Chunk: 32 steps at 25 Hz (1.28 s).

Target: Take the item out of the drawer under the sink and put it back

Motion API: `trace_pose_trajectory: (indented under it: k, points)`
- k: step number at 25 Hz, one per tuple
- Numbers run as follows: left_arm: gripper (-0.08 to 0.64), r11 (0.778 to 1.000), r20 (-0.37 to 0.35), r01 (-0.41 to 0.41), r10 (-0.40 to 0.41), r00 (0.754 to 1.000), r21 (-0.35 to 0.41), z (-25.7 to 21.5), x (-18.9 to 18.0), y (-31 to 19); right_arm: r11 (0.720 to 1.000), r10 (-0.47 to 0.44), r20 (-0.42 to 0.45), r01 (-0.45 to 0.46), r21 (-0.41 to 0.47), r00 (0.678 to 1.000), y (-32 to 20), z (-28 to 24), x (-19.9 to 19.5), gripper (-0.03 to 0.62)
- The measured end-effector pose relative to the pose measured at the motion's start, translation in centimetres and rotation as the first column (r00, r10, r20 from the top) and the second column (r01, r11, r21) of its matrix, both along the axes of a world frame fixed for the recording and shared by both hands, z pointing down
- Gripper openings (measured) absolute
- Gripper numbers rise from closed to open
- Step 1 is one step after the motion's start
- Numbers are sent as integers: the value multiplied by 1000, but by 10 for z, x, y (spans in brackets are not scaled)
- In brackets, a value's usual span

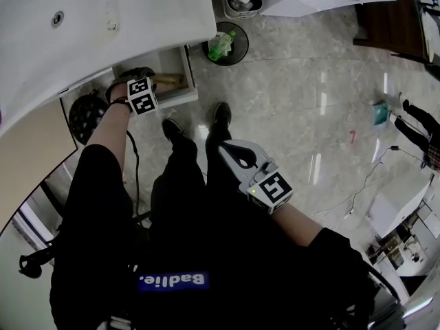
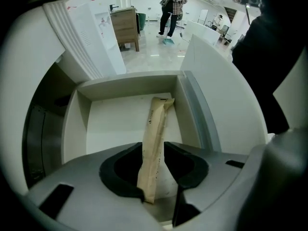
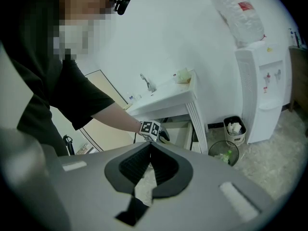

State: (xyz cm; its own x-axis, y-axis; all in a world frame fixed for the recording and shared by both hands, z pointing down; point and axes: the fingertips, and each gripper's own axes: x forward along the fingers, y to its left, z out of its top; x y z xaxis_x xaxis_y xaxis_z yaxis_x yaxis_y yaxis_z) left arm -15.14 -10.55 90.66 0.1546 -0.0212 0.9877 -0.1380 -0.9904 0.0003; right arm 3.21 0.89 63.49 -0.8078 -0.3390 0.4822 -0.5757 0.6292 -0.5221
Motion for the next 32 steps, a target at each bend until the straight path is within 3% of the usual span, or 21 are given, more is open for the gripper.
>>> trace_pose_trajectory:
  k: [20, 25, 32]
  points:
    - [111, 999, 31, -28, 27, 999, 26, 20, -4, -4, 999, -3, -15, 3, -47, 1000, 16, 19, 1, 3]
    - [52, 999, 37, -22, 20, 999, 41, 11, -4, -9, 999, -11, -19, 10, -35, 1000, 18, 16, 2, 2]
    - [49, 997, 15, -5, 4, 1000, 75, -19, 1, -12, 1000, -26, -9, 26, -4, 1000, 17, -1, -1, 3]
